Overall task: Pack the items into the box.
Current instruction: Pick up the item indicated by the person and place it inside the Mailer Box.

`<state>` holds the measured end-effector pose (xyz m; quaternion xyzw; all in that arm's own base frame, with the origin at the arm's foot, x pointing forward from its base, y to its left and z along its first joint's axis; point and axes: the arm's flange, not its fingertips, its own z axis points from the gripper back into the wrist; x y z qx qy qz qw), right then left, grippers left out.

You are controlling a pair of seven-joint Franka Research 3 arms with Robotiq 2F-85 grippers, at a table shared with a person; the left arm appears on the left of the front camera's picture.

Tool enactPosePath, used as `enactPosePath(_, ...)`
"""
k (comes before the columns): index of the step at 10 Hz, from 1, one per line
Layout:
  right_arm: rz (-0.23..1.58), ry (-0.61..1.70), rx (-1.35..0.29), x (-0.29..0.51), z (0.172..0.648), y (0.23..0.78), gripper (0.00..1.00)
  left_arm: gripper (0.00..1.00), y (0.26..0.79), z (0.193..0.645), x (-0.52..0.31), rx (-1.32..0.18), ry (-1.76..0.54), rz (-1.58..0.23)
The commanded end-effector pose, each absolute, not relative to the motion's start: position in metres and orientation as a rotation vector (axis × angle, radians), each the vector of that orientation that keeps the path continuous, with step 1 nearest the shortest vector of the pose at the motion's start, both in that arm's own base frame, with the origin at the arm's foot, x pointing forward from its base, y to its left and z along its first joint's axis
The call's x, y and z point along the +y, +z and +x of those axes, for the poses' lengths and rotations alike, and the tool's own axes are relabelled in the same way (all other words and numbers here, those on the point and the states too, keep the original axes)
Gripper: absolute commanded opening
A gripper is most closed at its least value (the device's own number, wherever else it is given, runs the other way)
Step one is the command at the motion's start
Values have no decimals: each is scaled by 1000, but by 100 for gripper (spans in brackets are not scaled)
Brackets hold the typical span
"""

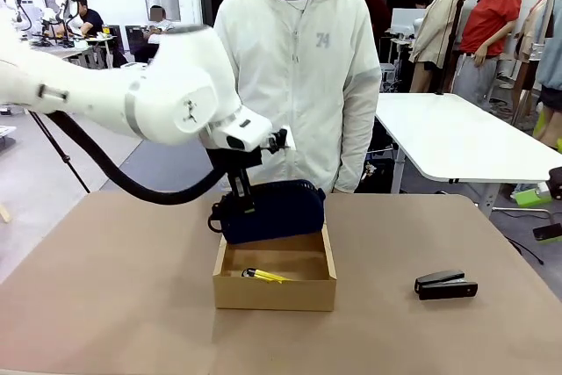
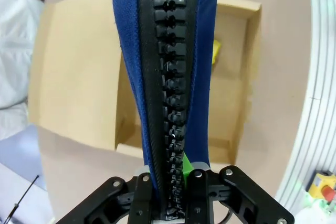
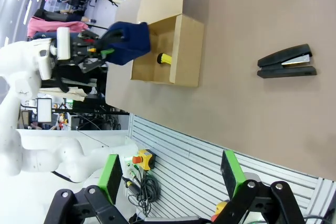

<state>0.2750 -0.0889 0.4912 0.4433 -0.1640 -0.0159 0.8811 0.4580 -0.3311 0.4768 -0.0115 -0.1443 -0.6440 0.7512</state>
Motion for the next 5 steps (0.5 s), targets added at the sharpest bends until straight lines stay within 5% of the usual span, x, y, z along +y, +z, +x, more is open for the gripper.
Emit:
enactPosePath(1,915,-15,-346,-90,273,490,100,0,450,475,-351,-287,-1459,-33)
enactPosePath(5,915,-15,-346,-90,273,490,100,0,401,478,-371,-158,-1482,-52)
